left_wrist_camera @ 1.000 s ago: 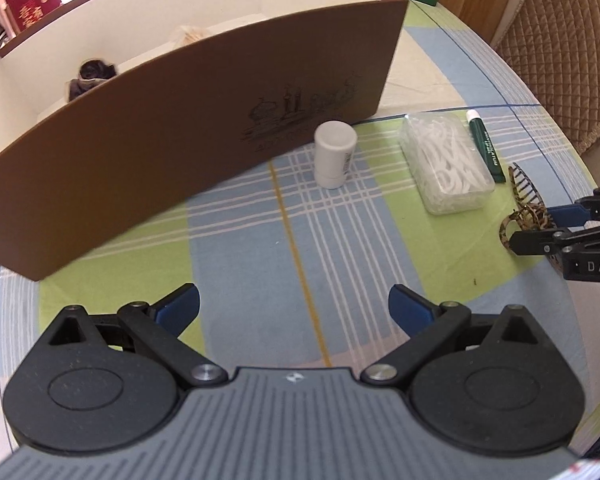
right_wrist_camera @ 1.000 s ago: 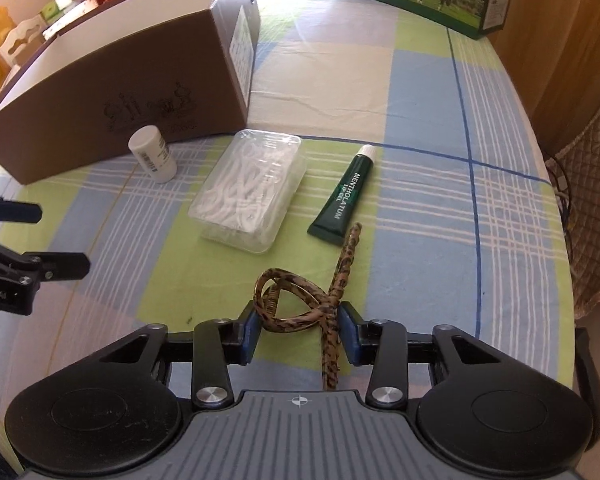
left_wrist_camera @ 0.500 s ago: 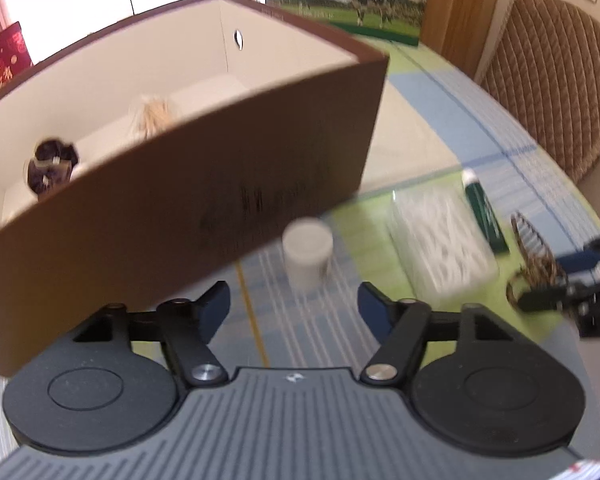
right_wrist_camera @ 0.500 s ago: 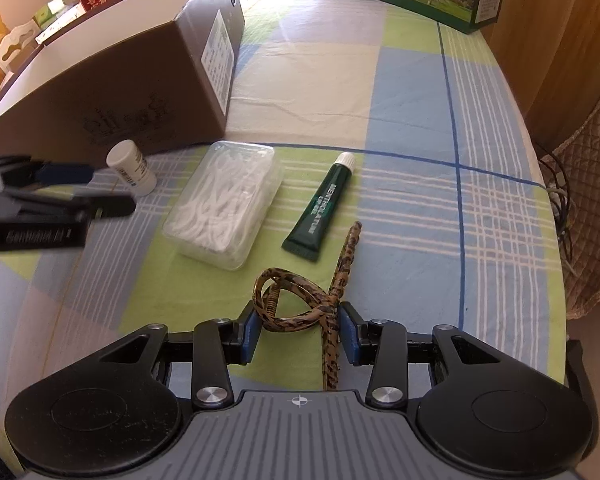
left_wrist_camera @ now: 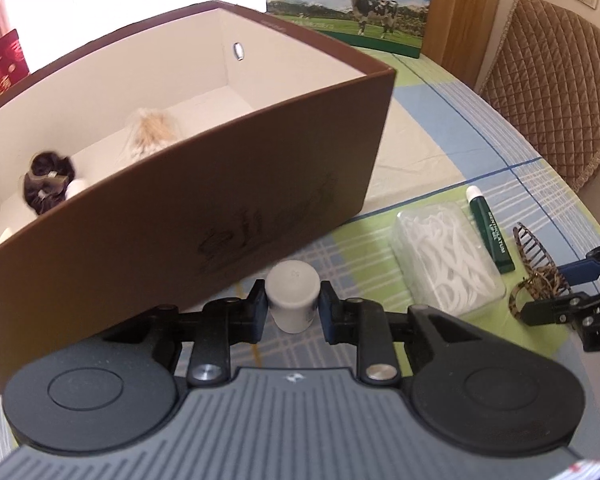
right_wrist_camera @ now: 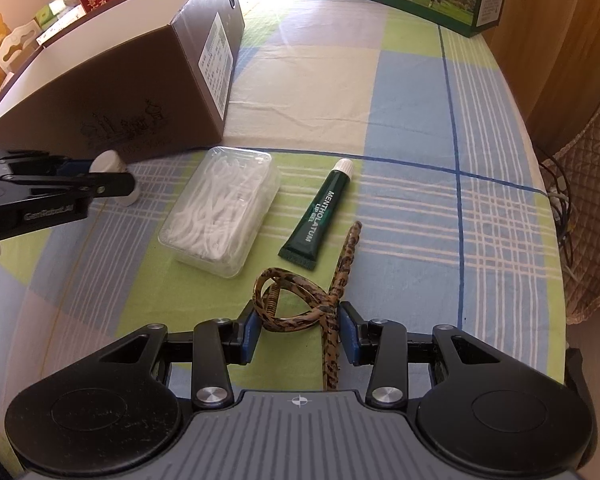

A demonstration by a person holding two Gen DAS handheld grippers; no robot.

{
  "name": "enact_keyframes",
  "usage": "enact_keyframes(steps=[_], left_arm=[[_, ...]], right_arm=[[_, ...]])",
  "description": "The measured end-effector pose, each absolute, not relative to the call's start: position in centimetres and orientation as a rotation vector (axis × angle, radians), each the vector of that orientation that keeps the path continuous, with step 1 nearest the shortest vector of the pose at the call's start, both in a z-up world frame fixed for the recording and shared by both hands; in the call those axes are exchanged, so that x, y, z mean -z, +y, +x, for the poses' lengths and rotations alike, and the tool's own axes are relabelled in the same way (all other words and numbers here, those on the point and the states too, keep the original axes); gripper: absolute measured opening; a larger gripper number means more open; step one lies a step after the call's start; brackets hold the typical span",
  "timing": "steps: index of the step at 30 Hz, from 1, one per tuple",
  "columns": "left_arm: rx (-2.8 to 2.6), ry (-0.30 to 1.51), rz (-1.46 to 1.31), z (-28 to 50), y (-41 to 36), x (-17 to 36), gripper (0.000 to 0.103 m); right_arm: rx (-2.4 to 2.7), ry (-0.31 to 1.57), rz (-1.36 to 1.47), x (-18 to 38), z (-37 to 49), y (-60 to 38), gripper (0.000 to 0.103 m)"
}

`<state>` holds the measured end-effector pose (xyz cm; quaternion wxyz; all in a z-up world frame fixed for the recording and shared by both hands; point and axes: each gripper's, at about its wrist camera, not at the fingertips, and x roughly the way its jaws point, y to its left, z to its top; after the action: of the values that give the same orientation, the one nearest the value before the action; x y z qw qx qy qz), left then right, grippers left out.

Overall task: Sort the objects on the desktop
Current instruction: 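Grasp the white pill bottle with the left tool while the right tool holds the hair claw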

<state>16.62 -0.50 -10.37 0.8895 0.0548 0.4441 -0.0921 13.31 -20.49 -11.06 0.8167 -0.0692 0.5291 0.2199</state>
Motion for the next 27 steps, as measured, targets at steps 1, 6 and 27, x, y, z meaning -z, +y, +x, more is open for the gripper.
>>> enact_keyframes(steps=[1,6,27], left_arm=[[0.184,0.924,0.111,16.4,-0.2,10.2,0.022],[0.143,0.926,0.089,15.3,1.2,9.1,0.022],[0.064,0.931,0.041,10.0,4.6,7.1,0.022]], right_arm=[[-0.469,1.128,-0.148,11.1,13.3,-20.5,0.038],[-0.468,1.124,-0.151,11.1,13.3,-20.4,0.038],[-0.465,1.078,-0.123,9.1,11.0,-21.4,0.038]])
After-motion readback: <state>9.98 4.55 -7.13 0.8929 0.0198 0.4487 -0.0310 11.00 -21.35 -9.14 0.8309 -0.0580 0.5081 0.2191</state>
